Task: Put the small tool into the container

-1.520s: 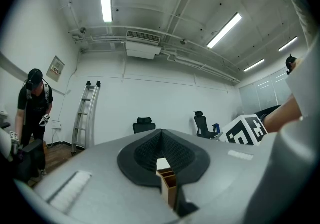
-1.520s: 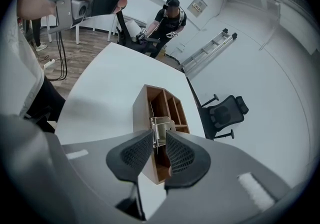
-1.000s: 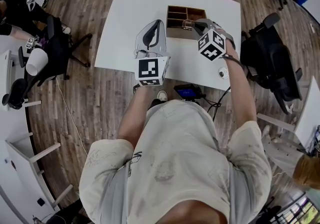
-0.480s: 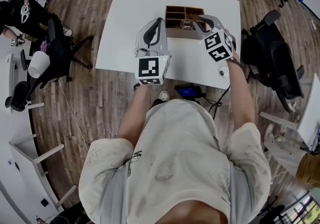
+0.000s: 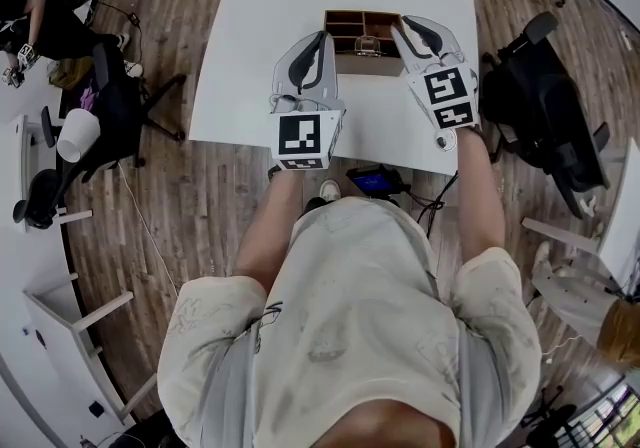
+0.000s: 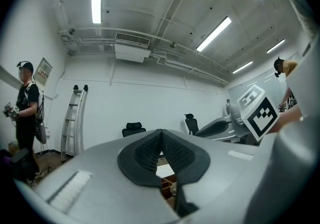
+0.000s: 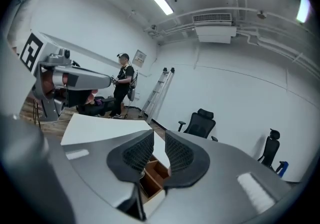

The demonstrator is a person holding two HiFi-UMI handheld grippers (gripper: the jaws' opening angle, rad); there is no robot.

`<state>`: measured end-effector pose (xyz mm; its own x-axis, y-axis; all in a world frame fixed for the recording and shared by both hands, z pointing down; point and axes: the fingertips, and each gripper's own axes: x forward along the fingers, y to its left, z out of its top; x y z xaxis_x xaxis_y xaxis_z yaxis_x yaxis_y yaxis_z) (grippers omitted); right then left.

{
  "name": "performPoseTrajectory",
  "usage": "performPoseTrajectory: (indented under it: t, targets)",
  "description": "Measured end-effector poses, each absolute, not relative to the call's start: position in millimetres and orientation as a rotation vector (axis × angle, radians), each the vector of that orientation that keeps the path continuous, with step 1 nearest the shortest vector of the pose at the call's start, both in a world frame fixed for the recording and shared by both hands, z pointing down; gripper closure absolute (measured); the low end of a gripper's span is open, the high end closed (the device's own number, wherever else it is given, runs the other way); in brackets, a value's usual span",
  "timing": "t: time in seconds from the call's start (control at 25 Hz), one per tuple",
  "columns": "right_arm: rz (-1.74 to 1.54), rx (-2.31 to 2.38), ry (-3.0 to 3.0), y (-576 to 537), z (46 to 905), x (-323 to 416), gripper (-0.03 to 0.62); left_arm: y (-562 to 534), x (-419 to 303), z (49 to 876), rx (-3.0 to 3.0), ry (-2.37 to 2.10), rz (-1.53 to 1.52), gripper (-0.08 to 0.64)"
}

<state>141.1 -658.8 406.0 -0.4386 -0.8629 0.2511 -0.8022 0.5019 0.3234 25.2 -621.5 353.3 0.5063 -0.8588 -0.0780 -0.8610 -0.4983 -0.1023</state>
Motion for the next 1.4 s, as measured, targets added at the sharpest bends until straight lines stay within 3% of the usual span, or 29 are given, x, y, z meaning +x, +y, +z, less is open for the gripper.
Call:
performPoseTrajectory:
  t: [0.76, 1.4]
  targets:
    - [-0.084, 1.677, -2.643, -619, 335, 163, 0.518, -619, 48, 344, -2.630, 1.473, 0.095, 0.549]
    - [0.006, 1.809, -2.585, -596, 355, 181, 0.586, -624, 50, 351, -2.651, 1.495, 0.103, 0.549]
